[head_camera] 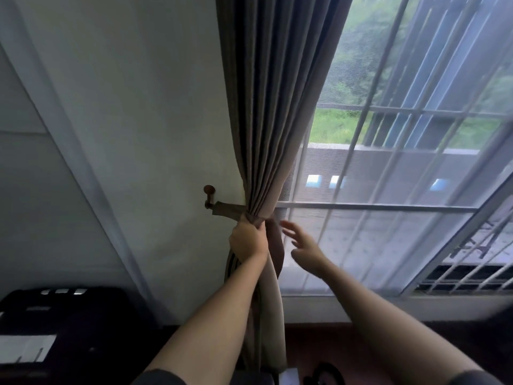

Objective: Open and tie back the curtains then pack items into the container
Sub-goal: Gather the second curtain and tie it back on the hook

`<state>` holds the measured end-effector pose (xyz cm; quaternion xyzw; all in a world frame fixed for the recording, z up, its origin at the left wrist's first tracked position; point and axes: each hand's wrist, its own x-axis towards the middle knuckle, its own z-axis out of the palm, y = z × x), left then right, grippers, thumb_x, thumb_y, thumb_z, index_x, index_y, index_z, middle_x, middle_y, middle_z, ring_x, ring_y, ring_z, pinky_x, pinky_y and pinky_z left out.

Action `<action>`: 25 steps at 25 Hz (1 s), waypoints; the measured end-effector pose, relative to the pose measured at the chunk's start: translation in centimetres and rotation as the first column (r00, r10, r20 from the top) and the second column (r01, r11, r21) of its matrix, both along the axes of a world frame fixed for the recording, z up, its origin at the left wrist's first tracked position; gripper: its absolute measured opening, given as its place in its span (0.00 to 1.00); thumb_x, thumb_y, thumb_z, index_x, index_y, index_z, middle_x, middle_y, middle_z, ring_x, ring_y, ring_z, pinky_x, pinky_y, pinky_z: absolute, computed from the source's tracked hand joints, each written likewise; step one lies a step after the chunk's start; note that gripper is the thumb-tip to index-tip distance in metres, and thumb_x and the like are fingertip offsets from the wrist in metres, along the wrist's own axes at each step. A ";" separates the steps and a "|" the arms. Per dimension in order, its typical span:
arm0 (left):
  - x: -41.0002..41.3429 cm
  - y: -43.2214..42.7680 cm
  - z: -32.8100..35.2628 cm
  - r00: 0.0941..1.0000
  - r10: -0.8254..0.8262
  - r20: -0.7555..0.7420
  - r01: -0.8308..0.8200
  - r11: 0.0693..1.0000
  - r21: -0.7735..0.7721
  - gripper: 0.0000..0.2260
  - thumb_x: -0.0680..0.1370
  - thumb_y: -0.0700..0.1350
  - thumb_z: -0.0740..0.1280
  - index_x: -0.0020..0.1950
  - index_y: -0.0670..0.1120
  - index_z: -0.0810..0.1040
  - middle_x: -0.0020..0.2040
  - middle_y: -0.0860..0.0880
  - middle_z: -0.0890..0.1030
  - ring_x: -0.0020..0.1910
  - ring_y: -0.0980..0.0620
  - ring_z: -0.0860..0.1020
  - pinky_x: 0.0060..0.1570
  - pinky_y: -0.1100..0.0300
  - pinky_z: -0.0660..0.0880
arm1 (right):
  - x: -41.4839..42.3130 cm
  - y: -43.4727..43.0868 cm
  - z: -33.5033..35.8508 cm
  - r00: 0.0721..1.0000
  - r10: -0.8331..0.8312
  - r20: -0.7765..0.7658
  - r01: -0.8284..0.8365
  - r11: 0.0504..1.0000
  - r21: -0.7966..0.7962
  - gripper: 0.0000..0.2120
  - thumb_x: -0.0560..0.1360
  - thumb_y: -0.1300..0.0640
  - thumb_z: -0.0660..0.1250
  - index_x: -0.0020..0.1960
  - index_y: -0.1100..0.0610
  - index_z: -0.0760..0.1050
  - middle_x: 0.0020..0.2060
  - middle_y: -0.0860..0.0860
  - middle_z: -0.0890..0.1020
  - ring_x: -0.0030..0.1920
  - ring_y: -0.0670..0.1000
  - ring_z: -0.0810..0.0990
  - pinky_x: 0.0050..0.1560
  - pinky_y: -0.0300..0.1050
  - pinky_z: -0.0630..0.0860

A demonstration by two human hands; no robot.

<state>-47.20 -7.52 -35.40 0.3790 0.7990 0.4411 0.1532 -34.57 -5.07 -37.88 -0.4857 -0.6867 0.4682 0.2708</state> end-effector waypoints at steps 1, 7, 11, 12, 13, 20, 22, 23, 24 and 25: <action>-0.2 0.1 0.1 1.000 -0.010 -0.010 0.009 1.000 -0.017 0.17 0.76 0.49 0.66 0.60 0.40 0.76 0.52 0.38 0.82 0.53 0.40 0.79 0.52 0.52 0.72 | -0.9 -0.4 -0.5 0.999 0.050 -0.005 -0.050 0.999 0.000 0.38 0.63 0.75 0.56 0.71 0.57 0.62 0.65 0.50 0.71 0.70 0.49 0.66 0.62 0.37 0.67; -1.2 0.0 0.2 0.999 -0.033 -0.032 0.032 0.999 -0.043 0.17 0.75 0.50 0.67 0.59 0.41 0.77 0.53 0.39 0.82 0.54 0.39 0.78 0.52 0.52 0.72 | -3.8 0.2 0.0 0.994 0.077 -0.074 -0.072 0.995 0.073 0.31 0.73 0.76 0.55 0.72 0.56 0.59 0.64 0.44 0.66 0.66 0.43 0.65 0.51 0.19 0.66; -1.5 0.1 -0.2 0.999 -0.050 -0.021 0.049 0.998 -0.034 0.16 0.75 0.49 0.68 0.58 0.41 0.78 0.52 0.40 0.82 0.53 0.39 0.79 0.51 0.53 0.72 | -4.1 2.8 -1.3 0.973 -0.213 -0.086 0.222 0.968 0.115 0.21 0.78 0.60 0.62 0.69 0.58 0.63 0.64 0.51 0.70 0.59 0.53 0.75 0.55 0.42 0.75; -1.5 0.1 -0.1 0.999 -0.049 -0.022 0.048 0.998 -0.034 0.16 0.75 0.49 0.68 0.58 0.41 0.78 0.52 0.39 0.82 0.53 0.39 0.79 0.51 0.53 0.72 | -4.0 3.2 -1.2 0.976 -0.200 -0.087 0.207 0.976 0.076 0.25 0.77 0.59 0.64 0.72 0.58 0.60 0.64 0.48 0.67 0.55 0.51 0.76 0.50 0.38 0.75; -1.4 0.0 -0.1 0.998 -0.050 -0.026 0.049 0.998 -0.034 0.16 0.75 0.49 0.68 0.58 0.41 0.78 0.52 0.39 0.82 0.54 0.39 0.78 0.51 0.53 0.72 | -4.0 3.5 -0.9 0.983 -0.164 -0.086 0.169 0.984 0.060 0.28 0.77 0.59 0.65 0.73 0.58 0.58 0.63 0.46 0.66 0.52 0.50 0.77 0.46 0.34 0.75; -1.6 -0.3 -0.2 0.996 -0.065 -0.062 0.065 0.998 -0.007 0.17 0.76 0.49 0.67 0.60 0.41 0.77 0.53 0.40 0.82 0.54 0.41 0.79 0.53 0.53 0.72 | -3.9 5.3 -0.2 0.996 -0.078 -0.039 0.080 0.995 0.058 0.23 0.72 0.68 0.67 0.65 0.56 0.68 0.46 0.50 0.78 0.48 0.50 0.77 0.48 0.40 0.74; -1.7 -0.2 0.0 0.997 -0.063 -0.045 0.062 0.998 -0.014 0.17 0.76 0.49 0.67 0.59 0.41 0.77 0.53 0.40 0.82 0.54 0.40 0.79 0.52 0.53 0.72 | -3.6 4.8 -0.3 0.997 -0.034 -0.074 0.038 0.998 0.045 0.24 0.69 0.73 0.68 0.61 0.57 0.69 0.43 0.47 0.78 0.46 0.46 0.77 0.47 0.34 0.74; -1.7 -0.1 0.1 0.997 -0.066 -0.042 0.066 0.998 -0.017 0.16 0.76 0.49 0.67 0.59 0.41 0.77 0.53 0.40 0.82 0.54 0.39 0.78 0.52 0.53 0.72 | -3.5 4.6 -0.4 0.999 -0.029 -0.042 0.032 0.995 0.094 0.24 0.67 0.73 0.69 0.60 0.59 0.70 0.43 0.47 0.78 0.46 0.44 0.77 0.46 0.30 0.72; -1.7 -0.1 0.2 0.996 -0.074 -0.043 0.073 0.997 -0.020 0.16 0.76 0.49 0.67 0.59 0.41 0.77 0.52 0.40 0.82 0.54 0.39 0.78 0.51 0.53 0.72 | -3.6 4.5 -0.5 0.999 -0.024 -0.037 0.028 0.991 0.128 0.23 0.67 0.73 0.69 0.59 0.61 0.71 0.42 0.47 0.78 0.45 0.43 0.77 0.45 0.27 0.71; -1.8 -0.1 0.2 0.996 -0.082 -0.046 0.081 0.996 -0.023 0.16 0.76 0.49 0.67 0.59 0.41 0.77 0.52 0.40 0.82 0.54 0.39 0.78 0.51 0.53 0.72 | -3.6 4.5 -0.3 1.000 -0.018 0.001 0.018 0.988 0.155 0.22 0.67 0.74 0.68 0.59 0.62 0.72 0.42 0.47 0.78 0.44 0.42 0.76 0.43 0.24 0.70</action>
